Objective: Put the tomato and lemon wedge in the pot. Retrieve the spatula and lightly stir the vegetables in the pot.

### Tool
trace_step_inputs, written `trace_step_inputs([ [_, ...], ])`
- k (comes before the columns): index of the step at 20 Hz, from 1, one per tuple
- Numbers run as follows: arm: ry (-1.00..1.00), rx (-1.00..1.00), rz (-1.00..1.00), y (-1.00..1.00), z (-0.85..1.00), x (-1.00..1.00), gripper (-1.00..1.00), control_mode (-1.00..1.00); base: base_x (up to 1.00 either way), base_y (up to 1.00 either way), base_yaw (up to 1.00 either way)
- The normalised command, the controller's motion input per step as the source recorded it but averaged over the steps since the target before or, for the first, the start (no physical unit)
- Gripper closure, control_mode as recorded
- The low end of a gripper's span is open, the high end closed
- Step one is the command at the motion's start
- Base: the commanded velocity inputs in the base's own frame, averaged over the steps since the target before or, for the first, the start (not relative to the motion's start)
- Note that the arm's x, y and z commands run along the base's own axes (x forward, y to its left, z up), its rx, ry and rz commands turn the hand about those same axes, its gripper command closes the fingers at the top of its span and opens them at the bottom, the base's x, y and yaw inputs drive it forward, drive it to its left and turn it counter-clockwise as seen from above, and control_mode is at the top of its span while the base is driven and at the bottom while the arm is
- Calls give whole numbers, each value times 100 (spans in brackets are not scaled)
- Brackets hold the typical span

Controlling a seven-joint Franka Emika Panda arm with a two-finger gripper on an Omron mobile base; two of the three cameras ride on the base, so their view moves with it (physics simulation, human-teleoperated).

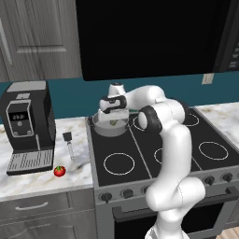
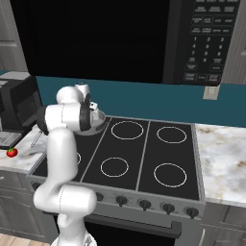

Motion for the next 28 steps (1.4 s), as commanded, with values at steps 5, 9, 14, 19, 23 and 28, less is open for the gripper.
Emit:
trace_step_inputs([
  [5, 4, 0, 0, 0, -25, 4, 100, -100, 0, 0, 0],
  [9, 0, 0, 0, 0, 0, 0, -100, -100, 0, 0, 0],
  [14, 0, 0, 0, 0, 0, 0, -100, -100, 0, 0, 0],
  [19, 0, 0, 0, 0, 14, -24, -100, -100, 0, 0, 0],
  [23, 0, 0, 0, -2, 22, -57, -100, -100, 0, 0, 0],
  [28, -3, 0, 0, 0, 15, -48, -100, -100, 0, 0, 0],
])
